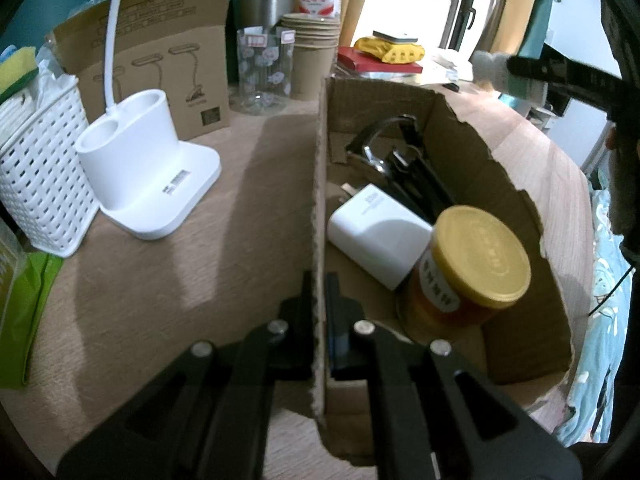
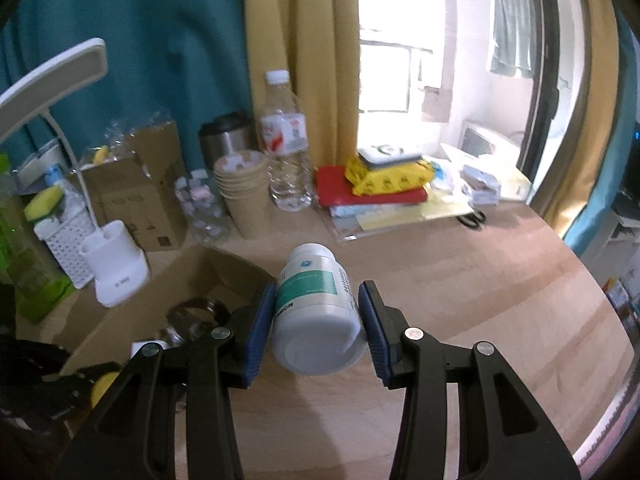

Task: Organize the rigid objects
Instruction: 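Lift the pill bottle and lower it upright into the box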

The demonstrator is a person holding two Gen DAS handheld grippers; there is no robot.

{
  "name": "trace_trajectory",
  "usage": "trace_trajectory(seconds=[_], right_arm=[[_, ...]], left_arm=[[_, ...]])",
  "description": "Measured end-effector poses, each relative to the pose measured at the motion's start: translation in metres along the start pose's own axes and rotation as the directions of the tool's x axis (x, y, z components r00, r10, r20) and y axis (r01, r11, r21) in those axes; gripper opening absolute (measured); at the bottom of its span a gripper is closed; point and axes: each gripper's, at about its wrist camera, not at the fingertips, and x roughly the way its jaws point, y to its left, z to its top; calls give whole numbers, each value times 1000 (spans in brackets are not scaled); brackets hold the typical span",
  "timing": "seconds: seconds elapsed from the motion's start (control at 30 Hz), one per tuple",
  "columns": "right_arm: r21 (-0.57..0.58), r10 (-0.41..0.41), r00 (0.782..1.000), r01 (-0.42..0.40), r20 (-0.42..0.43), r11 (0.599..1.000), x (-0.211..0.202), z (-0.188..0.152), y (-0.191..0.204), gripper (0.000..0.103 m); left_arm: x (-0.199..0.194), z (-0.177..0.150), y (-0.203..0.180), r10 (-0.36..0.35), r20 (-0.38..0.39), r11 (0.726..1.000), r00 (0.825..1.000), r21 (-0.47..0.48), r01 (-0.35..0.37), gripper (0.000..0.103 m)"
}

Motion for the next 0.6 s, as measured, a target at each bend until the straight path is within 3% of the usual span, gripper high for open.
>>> trace_trajectory(seconds=[0.37,0.6], right_arm=[[-63,109,994,-110,-9,992,22,13,43,46],[-76,163,985,-167,-57,983,47,12,59,45]], left_arm=[[0,0,0,0,1,1000,1000,0,0,4],[0,-1,-1,-1,1,1000,1000,-1,1,4]])
